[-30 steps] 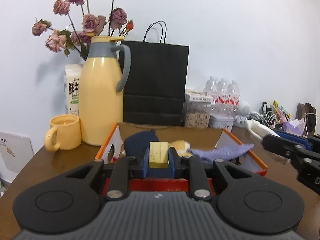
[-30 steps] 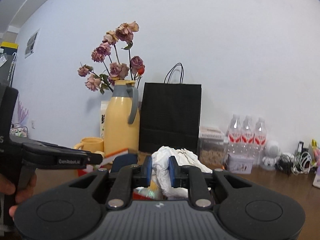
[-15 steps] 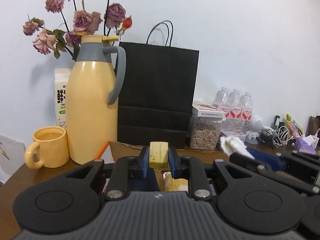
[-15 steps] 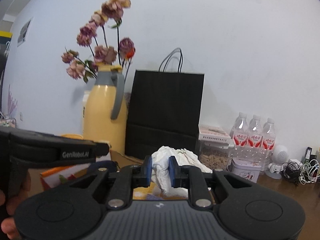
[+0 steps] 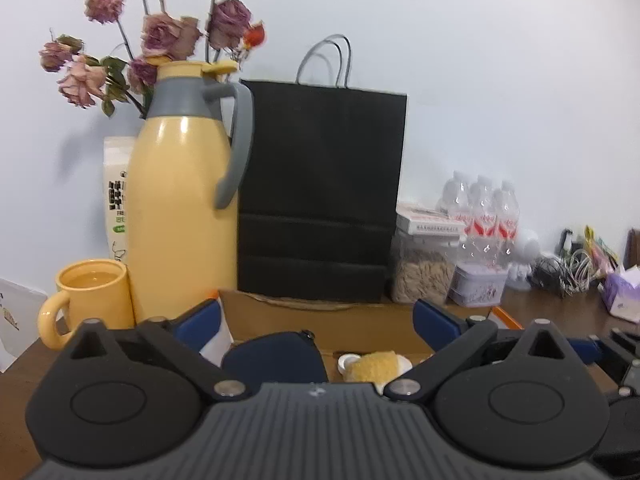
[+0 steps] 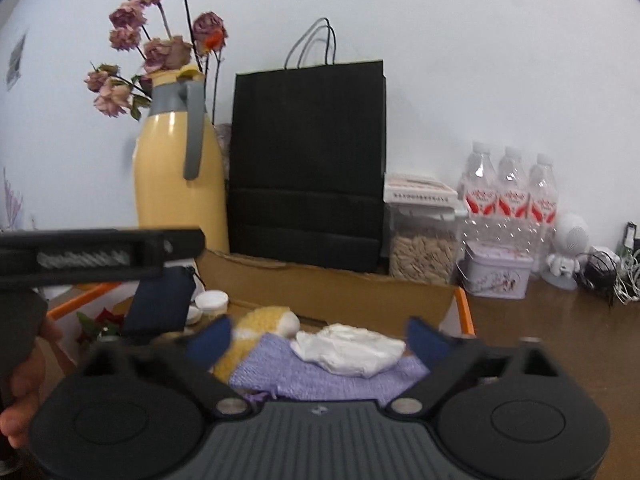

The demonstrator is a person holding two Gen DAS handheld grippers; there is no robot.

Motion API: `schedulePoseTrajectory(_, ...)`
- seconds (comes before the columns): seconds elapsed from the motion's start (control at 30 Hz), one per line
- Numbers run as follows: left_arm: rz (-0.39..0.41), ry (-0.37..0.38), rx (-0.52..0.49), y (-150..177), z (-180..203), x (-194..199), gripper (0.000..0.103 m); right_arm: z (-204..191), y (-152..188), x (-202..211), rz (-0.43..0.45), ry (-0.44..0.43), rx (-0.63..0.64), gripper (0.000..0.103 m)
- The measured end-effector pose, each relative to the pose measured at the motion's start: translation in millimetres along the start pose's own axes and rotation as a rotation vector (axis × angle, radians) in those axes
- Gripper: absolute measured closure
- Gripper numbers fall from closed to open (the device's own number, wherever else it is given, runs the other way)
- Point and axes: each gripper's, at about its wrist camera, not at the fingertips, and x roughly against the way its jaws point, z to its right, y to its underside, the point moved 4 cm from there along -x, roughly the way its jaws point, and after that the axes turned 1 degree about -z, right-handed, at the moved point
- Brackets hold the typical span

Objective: Organize objects
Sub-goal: 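Carry the tissue and yellow block into the box and release both, then withdraw both grippers from the box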

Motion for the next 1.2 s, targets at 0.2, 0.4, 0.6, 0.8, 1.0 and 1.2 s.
schedulePoseTrajectory(0.2, -0.015, -0.043, -0.011, 3, -2, 1, 0.0, -6, 4, 7, -0.013, -0.001, 0.008, 0.0)
schedulePoseTrajectory(0.4, -0.011, -0.052, 0.017, 7, -5, 10, 0.0, -8, 4, 15, -0.012, 0.01, 0.012, 0.0)
schedulePoseTrajectory(0.6, 0.025, -0.053, 0.022, 11, -7, 38, 0.0, -6, 10, 37, 0.007, 0.02, 0.013, 0.0)
schedulePoseTrajectory(0.8, -0.016, -0.044, -0.017, 29, -11, 63, 0.0, -9, 33, 62, -0.01, 0.036, 0.039, 0.0)
schedulePoseTrajectory(1.0, -0.081, -0.027, -0.102, 54, -6, 93, 0.0, -13, 57, 87, -0.044, 0.007, 0.056, 0.0)
schedulePoseTrajectory(1.2, -0.166, -0.01, -0.118, 78, -14, 117, 0.0, -9, 79, 115, -0.08, -0.019, 0.025, 0.0)
